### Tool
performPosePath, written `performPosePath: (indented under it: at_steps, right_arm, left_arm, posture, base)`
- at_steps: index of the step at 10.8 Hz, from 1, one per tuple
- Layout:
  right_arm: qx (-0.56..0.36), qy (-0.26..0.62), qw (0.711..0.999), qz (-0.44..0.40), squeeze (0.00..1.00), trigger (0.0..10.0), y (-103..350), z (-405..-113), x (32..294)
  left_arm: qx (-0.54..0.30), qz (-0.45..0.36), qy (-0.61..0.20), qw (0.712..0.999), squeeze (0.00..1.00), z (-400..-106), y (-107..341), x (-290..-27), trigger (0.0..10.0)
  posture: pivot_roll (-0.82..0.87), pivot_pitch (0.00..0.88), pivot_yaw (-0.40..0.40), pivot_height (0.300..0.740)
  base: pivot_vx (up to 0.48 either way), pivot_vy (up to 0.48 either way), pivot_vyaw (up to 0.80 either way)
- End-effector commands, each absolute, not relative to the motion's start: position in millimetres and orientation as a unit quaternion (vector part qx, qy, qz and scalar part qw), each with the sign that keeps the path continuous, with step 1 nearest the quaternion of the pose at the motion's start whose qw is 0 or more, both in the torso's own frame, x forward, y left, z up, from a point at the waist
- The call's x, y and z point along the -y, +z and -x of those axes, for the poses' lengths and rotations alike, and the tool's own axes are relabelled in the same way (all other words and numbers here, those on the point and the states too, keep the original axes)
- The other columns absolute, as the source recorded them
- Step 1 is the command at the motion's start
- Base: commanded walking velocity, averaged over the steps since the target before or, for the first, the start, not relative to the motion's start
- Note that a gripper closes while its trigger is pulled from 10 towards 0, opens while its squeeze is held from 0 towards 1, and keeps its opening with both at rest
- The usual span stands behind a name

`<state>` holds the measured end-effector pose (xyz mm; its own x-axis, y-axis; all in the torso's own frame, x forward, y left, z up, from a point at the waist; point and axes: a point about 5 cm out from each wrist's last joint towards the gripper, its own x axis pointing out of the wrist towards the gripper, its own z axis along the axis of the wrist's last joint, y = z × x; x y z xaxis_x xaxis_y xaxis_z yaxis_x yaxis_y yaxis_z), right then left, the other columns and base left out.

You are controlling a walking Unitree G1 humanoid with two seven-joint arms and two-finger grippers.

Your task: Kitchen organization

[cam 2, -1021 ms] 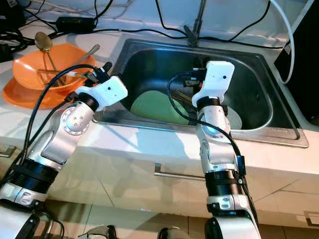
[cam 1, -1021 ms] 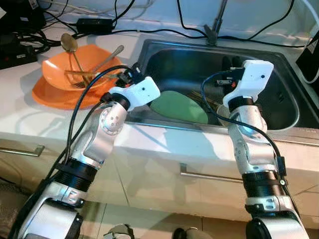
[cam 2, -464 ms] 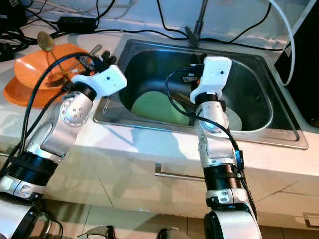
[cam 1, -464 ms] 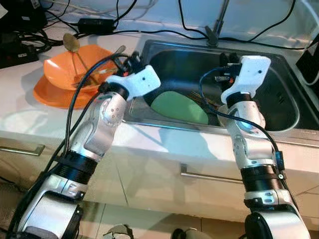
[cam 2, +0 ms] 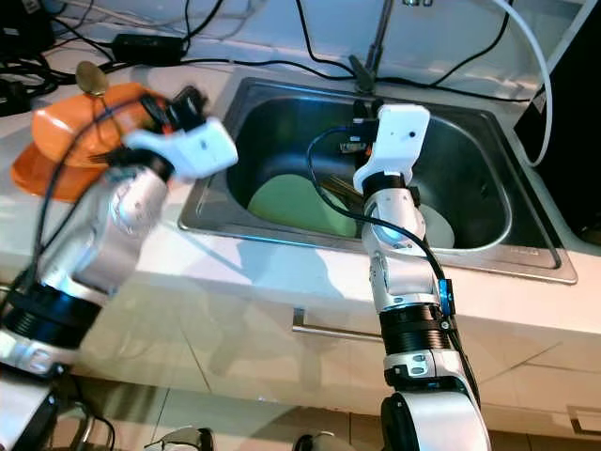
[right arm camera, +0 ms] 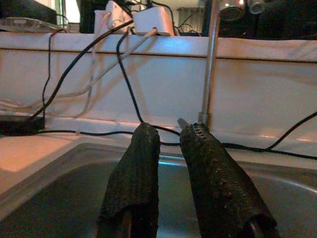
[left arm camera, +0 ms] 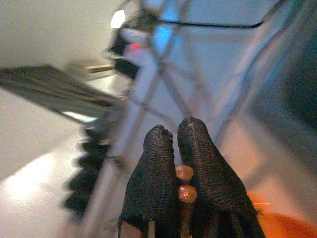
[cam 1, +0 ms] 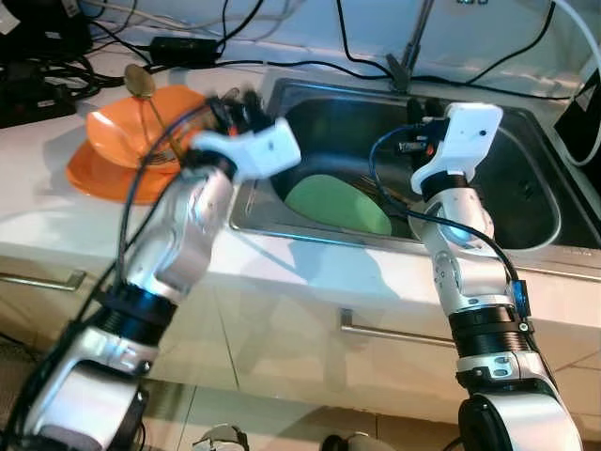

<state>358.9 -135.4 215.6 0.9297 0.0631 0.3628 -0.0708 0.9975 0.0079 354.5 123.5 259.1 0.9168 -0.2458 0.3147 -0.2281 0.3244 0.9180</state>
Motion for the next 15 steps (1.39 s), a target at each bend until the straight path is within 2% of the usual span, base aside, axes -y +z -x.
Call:
performPosePath:
  at_steps: [1, 2, 3, 4, 5, 6, 8, 9, 10, 12, 15]
  right_arm:
    - [0.193, 0.035, 0.980, -0.011, 0.00, 10.0, 220, -359, 136]
    - [0.194, 0.033, 0.980, -0.010, 0.00, 10.0, 220, -358, 138]
    - [0.194, 0.029, 0.981, -0.005, 0.00, 10.0, 218, -357, 141]
    - [0.194, 0.026, 0.981, -0.001, 0.00, 10.0, 218, -356, 144]
    - [0.195, 0.023, 0.980, 0.004, 0.00, 10.0, 219, -356, 146]
    - [0.199, 0.022, 0.980, 0.015, 0.00, 10.0, 220, -356, 147]
    - [0.208, 0.023, 0.976, 0.063, 0.00, 10.0, 221, -354, 149]
    - [0.210, 0.022, 0.975, 0.073, 0.86, 10.0, 221, -353, 150]
    - [0.218, 0.031, 0.969, 0.116, 1.00, 10.0, 222, -351, 147]
    - [0.226, 0.083, 0.950, 0.198, 1.00, 10.0, 217, -348, 133]
    - [0.234, 0.127, 0.940, 0.215, 1.00, 10.0, 215, -346, 115]
  left_arm:
    - [0.240, -0.585, 0.019, 0.774, 0.00, -351, 278, -119, 10.0]
    - [0.262, -0.583, 0.032, 0.768, 0.00, -349, 286, -115, 10.0]
    - [0.318, -0.548, 0.050, 0.772, 0.00, -341, 298, -107, 10.0]
    - [0.373, -0.419, 0.030, 0.827, 0.00, -335, 307, -99, 10.0]
    - [0.410, -0.287, -0.004, 0.866, 0.00, -324, 321, -86, 10.0]
    - [0.414, -0.174, -0.068, 0.891, 0.00, -320, 325, -79, 10.0]
    - [0.407, 0.020, -0.136, 0.903, 0.00, -315, 333, -77, 10.0]
    - [0.393, 0.064, -0.151, 0.905, 0.00, -317, 332, -80, 10.0]
    - [0.374, 0.118, -0.170, 0.904, 0.00, -320, 329, -84, 10.0]
    - [0.324, 0.176, -0.202, 0.907, 0.00, -328, 310, -87, 10.0]
    - [0.293, 0.177, -0.218, 0.914, 0.00, -326, 292, -88, 10.0]
  posture:
    - [0.00, 0.041, -0.085, 0.740]
    - [-0.01, 0.048, -0.083, 0.740]
    - [-0.02, 0.060, -0.083, 0.740]
    - [-0.03, 0.064, -0.085, 0.740]
    - [-0.04, 0.066, -0.086, 0.740]
    - [-0.05, 0.069, -0.085, 0.740]
    - [-0.05, 0.072, -0.076, 0.740]
    - [-0.06, 0.073, -0.074, 0.740]
    - [-0.06, 0.078, -0.071, 0.740]
    - [-0.04, 0.080, -0.073, 0.740]
    - [-0.02, 0.066, -0.063, 0.740]
  base:
    - [0.000, 0.000, 0.00]
    - [0.000, 0.000, 0.00]
    - [0.000, 0.000, 0.00]
    - [0.000, 0.000, 0.00]
    - [0.000, 0.000, 0.00]
    - [0.000, 0.000, 0.00]
    - [0.000, 0.000, 0.00]
    - [0.000, 0.000, 0.00]
    - [0.000, 0.000, 0.00]
    - [0.000, 0.000, 0.00]
    - [0.000, 0.000, 0.00]
